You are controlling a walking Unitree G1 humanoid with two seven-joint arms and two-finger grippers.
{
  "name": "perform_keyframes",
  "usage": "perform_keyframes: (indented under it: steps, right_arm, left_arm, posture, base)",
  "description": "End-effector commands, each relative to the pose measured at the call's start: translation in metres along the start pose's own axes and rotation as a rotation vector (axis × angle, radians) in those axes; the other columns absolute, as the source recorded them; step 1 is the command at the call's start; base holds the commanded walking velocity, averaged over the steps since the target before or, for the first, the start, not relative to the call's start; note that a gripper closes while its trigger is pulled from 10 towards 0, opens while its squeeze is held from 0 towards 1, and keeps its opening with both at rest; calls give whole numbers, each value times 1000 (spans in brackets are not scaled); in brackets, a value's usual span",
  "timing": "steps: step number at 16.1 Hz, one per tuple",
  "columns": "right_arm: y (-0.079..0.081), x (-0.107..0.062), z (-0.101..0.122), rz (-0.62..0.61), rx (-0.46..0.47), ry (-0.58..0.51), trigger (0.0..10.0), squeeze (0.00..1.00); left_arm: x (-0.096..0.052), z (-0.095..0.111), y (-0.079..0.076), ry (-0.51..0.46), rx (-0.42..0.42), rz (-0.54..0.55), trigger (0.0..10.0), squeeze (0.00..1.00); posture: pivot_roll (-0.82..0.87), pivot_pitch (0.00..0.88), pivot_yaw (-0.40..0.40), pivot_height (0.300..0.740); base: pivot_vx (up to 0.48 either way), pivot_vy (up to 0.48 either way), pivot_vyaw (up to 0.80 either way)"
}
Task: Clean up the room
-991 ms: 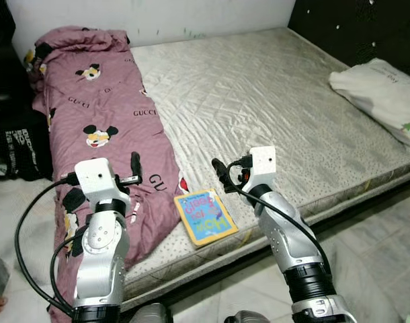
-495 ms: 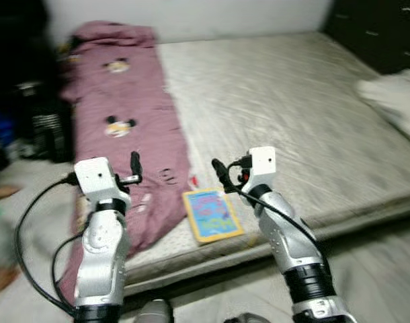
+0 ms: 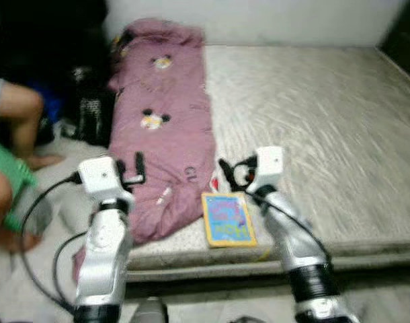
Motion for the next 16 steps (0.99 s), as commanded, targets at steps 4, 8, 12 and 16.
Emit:
perform_keyframes:
  steps: [4,8,12,16]
  right_arm:
    - [-7,-2,5,-25,2,-18,10000,0]
    - [-16,-3,13,-95,34,-63,10000,0]
    - [-33,-8,8,-191,75,-48,10000,0]
    - [-40,-11,14,-219,67,-81,10000,0]
  left_arm:
    - [-3,-2,-1,12,-25,16,10000,0]
    - [-4,-7,7,36,-11,2,10000,0]
    - [-5,-12,22,56,58,-10,10000,0]
    - [-4,-7,34,37,217,8,10000,0]
  posture:
    - [-19,24,-42,740]
    - [-18,31,-35,740]
    - [-16,54,-27,740]
    - [-21,85,-24,740]
  base:
    - [0,0,180]
    - [0,0,0]
    - [0,0,-600]
    - [0,0,-705]
Point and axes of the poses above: a point about 5 cm out from each wrist's last joint towards the gripper, its own x axis pointing out of the wrist towards the gripper, its own z axis along the axis of the wrist's last joint, y = z × x, the point moved 3 cm from there along x, pointing out of the wrist towards the gripper, and after that the axes turned 4 degrees about x, right-handed, at the moved point
